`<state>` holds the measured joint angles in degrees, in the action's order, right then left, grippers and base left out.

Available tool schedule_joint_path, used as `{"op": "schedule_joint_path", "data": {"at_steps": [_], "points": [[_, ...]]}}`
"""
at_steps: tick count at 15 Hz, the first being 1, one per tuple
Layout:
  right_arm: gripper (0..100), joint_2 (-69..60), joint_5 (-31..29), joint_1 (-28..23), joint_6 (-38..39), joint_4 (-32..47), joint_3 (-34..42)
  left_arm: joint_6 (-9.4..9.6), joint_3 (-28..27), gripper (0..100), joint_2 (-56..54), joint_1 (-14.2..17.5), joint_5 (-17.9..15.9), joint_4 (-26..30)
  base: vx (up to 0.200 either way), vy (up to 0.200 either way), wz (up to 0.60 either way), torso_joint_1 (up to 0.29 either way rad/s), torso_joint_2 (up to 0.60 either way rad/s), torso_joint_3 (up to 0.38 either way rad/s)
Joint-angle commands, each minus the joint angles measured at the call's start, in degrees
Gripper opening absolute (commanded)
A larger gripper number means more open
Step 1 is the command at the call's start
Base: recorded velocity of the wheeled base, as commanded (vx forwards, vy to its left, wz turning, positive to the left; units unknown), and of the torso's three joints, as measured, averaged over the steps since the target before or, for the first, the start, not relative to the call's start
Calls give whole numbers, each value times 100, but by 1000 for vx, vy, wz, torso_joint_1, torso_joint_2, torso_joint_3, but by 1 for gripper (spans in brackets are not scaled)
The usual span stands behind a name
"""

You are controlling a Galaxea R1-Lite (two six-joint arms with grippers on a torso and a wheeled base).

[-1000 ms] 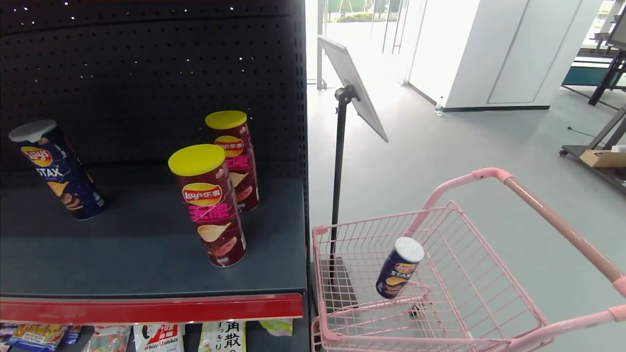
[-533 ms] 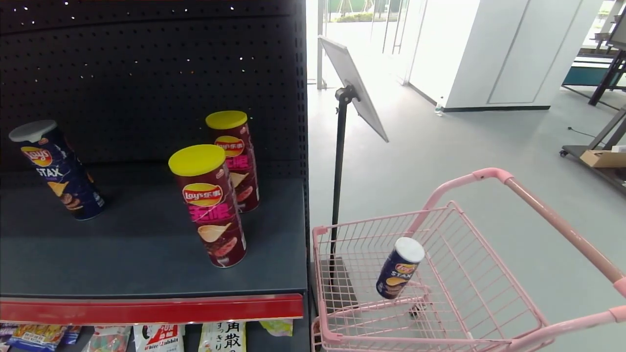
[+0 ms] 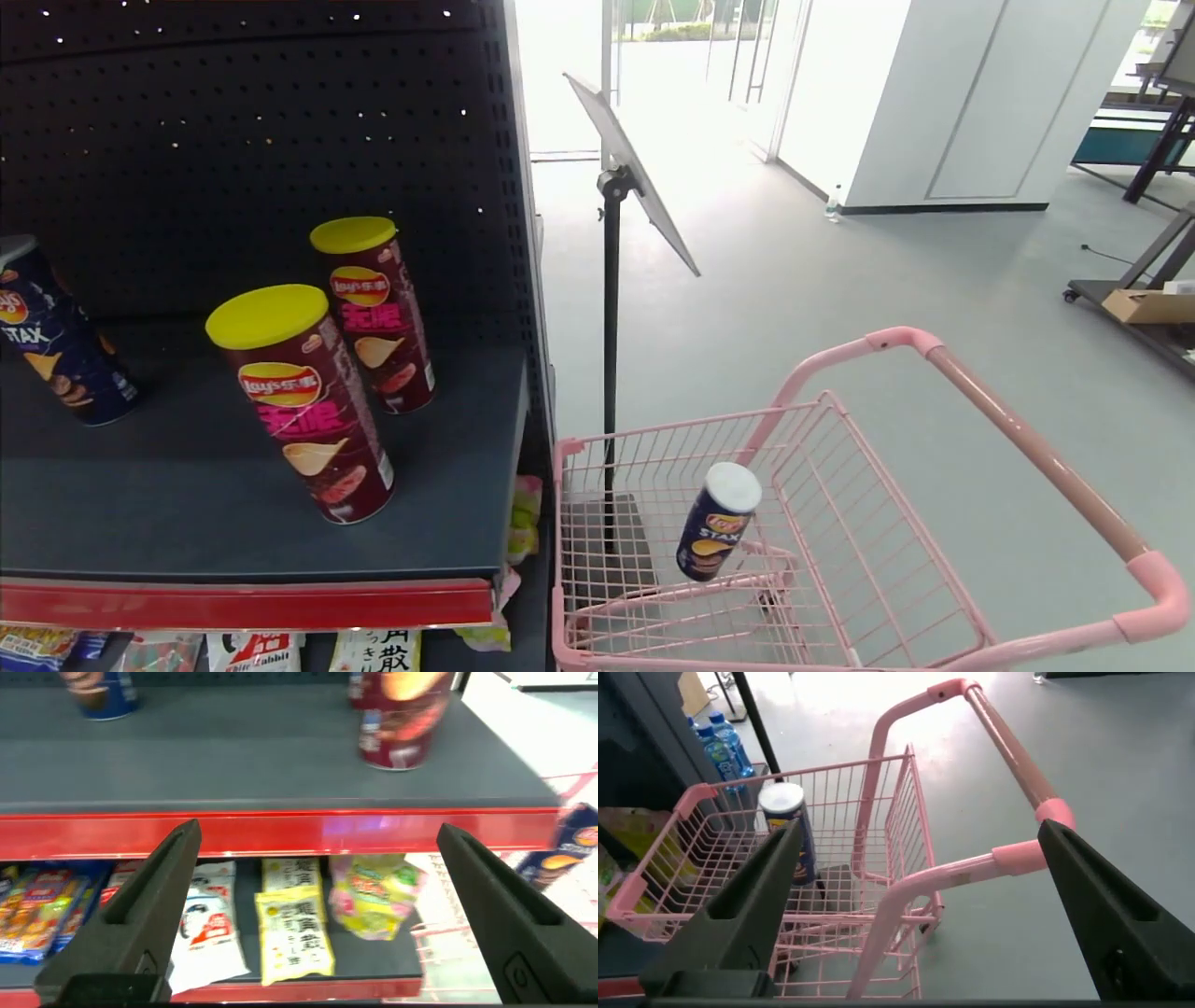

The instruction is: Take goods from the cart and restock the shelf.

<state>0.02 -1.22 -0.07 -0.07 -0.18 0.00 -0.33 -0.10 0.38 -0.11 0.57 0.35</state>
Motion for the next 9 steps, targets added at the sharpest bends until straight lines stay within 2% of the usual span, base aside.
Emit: {"op": "schedule_joint_path", "data": {"at_steps": [1, 9], "points": [[100, 6, -10, -1, -1, 1, 0, -11, 1, 100, 6, 2, 4, 0, 0, 0, 0, 0, 0, 0], [100, 6, -1, -1, -1, 1, 0, -11, 1, 100, 6, 2, 4, 0, 0, 0, 0, 0, 0, 0]]}}
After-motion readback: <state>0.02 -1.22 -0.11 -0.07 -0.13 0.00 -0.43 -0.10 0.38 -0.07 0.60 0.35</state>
